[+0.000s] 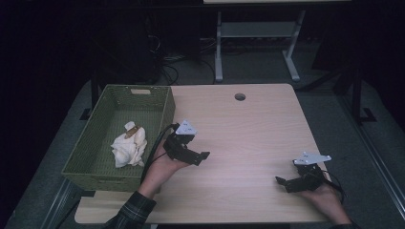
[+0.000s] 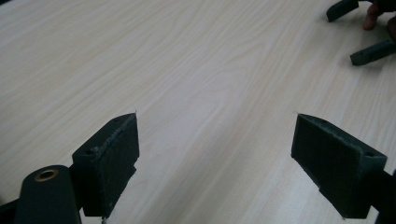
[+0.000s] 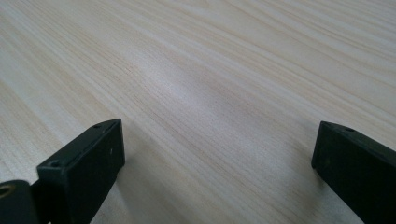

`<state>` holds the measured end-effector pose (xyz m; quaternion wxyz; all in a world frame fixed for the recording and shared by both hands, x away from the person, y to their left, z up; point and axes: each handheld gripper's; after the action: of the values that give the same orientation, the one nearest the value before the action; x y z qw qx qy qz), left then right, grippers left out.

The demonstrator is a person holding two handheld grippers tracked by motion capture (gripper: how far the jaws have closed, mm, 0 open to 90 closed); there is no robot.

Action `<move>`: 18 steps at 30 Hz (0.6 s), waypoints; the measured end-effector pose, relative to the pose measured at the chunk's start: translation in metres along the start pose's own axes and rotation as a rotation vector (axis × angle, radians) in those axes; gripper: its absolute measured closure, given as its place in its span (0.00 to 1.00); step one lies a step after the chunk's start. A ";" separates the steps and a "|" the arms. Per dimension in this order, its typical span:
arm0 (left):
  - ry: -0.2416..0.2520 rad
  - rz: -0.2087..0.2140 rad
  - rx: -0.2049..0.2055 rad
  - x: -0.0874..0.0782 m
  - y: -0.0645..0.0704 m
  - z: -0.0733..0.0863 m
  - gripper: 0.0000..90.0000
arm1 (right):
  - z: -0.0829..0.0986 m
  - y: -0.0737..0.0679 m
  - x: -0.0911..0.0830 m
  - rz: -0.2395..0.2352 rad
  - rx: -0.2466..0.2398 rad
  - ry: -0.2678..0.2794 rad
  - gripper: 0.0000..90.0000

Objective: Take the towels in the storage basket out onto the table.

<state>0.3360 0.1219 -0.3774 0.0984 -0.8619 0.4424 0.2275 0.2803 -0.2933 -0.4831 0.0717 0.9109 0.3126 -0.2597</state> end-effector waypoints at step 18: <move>-0.010 0.030 0.000 -0.016 -0.024 -0.019 0.15 | 0.000 0.000 0.000 0.000 0.001 0.001 0.02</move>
<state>0.3530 0.1409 -0.3536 0.0972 -0.8539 0.4548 0.2333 0.2803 -0.2932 -0.4831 0.0714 0.9110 0.3125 -0.2594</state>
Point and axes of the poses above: each handheld gripper's, and its own axes: x roughly forward along the jaws, z roughly out of its underside, y roughly to its right, and after that the axes turned 14 degrees about y, right-handed
